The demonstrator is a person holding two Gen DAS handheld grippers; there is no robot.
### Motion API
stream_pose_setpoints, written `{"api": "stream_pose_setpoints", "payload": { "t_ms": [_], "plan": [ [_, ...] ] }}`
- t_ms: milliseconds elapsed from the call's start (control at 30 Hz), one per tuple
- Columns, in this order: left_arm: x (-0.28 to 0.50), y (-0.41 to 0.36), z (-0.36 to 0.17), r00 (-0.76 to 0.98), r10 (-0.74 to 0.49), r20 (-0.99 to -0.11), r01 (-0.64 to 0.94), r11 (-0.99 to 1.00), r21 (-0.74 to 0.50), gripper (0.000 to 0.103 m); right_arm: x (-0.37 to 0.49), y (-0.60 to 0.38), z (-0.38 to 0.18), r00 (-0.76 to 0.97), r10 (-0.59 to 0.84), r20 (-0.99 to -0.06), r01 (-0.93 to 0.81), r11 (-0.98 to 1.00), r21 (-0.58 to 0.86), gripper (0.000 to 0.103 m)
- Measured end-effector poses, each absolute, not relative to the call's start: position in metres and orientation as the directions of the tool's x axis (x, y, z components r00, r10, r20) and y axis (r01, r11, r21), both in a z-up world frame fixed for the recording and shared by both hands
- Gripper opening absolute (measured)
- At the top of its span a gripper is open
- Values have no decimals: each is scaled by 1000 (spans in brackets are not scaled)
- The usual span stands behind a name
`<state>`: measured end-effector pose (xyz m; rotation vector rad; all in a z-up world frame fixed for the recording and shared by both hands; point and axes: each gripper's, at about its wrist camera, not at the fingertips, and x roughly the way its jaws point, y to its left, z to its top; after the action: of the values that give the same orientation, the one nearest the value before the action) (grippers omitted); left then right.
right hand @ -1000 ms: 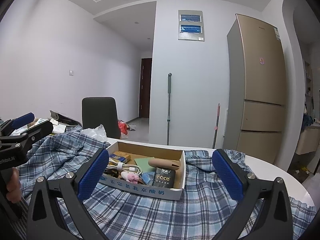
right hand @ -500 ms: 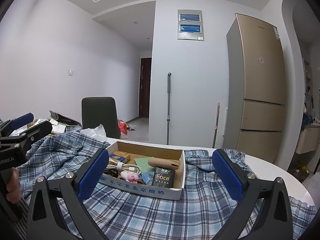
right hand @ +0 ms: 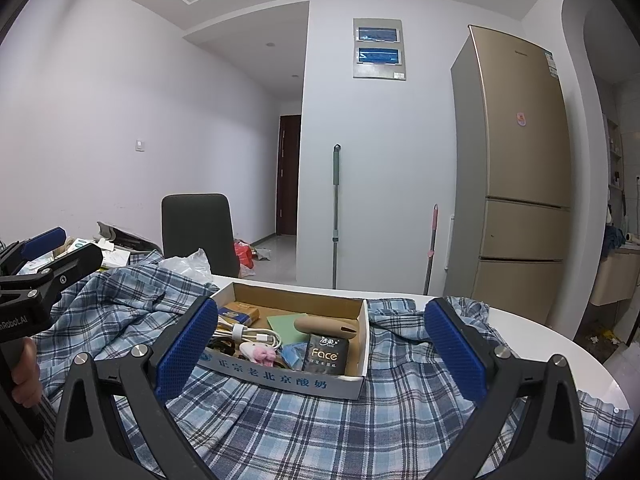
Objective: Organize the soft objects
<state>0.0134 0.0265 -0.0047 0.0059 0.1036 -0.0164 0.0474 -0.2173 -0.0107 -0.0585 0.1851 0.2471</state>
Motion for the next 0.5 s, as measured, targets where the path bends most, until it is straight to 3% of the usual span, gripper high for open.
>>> {"api": "stream_pose_setpoints", "payload": {
  "t_ms": [500],
  "plan": [
    [14,26,-5,994,-16,-103,17,1000,5,103,48,-218,-11,953,236,-189,-247,968,-34,103]
  ]
}}
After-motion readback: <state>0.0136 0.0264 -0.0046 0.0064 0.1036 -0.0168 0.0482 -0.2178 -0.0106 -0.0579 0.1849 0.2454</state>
